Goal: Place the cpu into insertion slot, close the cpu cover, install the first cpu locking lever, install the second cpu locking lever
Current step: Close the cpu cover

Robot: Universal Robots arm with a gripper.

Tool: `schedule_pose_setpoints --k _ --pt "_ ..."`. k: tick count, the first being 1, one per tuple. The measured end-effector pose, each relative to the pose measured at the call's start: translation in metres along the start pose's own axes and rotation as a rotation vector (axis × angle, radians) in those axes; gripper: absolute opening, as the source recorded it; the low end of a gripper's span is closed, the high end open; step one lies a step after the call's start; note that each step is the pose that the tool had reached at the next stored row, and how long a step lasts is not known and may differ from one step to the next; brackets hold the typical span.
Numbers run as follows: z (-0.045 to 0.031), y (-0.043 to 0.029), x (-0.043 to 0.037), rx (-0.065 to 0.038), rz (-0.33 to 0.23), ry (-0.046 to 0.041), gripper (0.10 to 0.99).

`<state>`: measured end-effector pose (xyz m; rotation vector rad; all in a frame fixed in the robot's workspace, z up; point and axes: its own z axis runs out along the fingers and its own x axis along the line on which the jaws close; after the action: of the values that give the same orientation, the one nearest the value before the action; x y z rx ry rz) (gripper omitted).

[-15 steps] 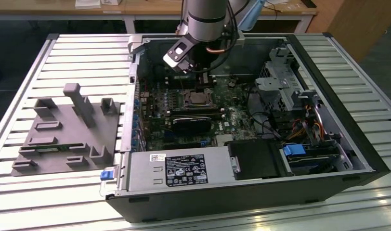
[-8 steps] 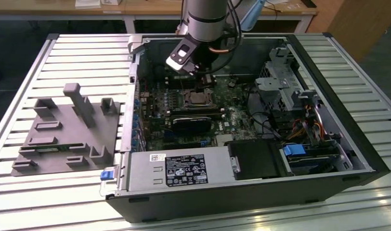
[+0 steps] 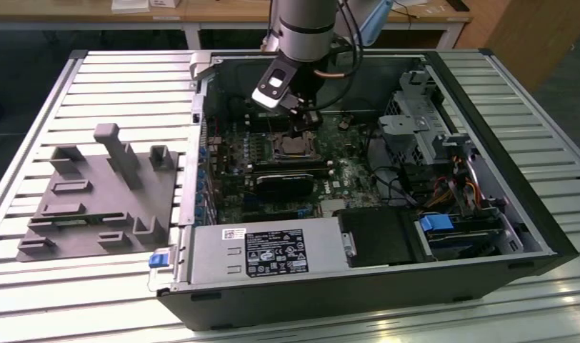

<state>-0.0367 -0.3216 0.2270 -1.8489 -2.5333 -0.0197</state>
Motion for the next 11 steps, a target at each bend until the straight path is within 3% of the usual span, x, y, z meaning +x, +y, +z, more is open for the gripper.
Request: schedule_pose_setpoints --k 11 --pt "0.0001 0.0000 0.0000 0.002 -0.199 0.0014 0.102"
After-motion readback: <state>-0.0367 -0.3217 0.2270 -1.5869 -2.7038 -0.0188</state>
